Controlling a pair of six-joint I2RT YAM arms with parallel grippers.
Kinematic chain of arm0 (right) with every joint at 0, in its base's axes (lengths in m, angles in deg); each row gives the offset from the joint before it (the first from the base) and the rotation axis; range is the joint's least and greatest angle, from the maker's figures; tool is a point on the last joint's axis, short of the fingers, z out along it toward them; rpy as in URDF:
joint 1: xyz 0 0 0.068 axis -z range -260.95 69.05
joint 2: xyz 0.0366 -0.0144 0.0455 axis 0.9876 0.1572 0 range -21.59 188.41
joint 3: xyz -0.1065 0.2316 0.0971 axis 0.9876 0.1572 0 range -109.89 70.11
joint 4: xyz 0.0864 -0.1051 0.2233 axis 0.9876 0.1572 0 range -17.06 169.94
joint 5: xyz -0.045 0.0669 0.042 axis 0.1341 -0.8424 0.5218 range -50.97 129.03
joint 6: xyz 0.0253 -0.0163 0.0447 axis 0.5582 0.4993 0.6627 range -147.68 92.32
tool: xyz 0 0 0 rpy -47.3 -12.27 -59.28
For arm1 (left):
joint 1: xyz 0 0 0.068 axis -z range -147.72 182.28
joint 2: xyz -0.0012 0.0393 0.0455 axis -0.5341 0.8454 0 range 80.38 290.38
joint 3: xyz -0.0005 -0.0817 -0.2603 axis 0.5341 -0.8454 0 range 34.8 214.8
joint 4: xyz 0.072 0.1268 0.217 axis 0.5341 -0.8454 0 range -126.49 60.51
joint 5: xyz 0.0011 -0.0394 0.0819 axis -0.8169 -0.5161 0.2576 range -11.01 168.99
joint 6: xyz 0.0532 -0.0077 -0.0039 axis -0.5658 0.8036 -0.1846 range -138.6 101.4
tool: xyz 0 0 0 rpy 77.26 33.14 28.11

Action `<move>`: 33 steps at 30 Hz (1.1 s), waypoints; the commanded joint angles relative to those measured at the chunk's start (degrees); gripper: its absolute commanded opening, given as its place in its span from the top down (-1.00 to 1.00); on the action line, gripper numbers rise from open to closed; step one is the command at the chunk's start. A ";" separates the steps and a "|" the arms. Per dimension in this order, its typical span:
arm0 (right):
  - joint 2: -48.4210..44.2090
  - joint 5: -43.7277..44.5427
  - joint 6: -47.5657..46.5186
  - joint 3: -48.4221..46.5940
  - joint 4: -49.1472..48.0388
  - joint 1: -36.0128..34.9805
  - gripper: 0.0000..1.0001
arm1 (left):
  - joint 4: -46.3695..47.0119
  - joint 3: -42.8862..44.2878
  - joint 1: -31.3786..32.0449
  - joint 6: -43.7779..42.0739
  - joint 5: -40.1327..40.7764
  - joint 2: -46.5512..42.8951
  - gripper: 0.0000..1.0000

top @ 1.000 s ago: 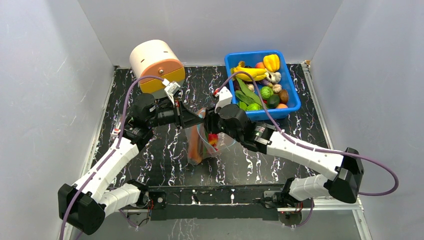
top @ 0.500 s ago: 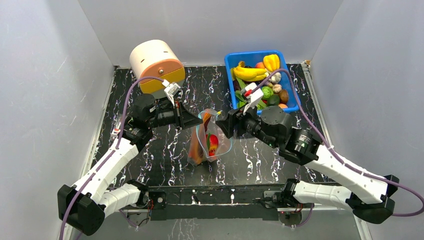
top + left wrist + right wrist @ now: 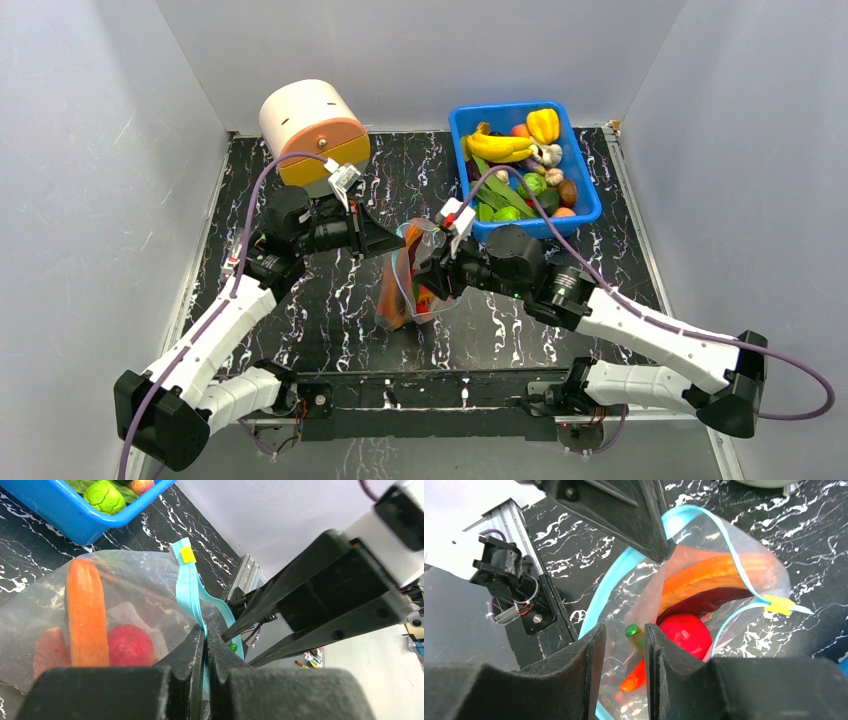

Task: Place the food in the zip-top bag and seal the zipper
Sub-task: Adjust the fake vegetable in the zipper food storage bag.

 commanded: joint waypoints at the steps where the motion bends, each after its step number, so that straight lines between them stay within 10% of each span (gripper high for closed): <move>1: 1.85 1.59 3.59 2.36 -10.41 0.15 0.33 | 1.42 3.11 0.12 0.95 -2.03 -0.92 1.00; 19: 10.73 18.80 10.95 2.66 -16.30 0.12 1.00 | 10.20 0.48 0.12 7.14 -4.28 -1.23 1.00; 33: 24.27 29.20 23.49 -4.05 -23.26 0.23 1.00 | 17.86 -3.54 0.12 11.73 -7.80 -1.95 1.00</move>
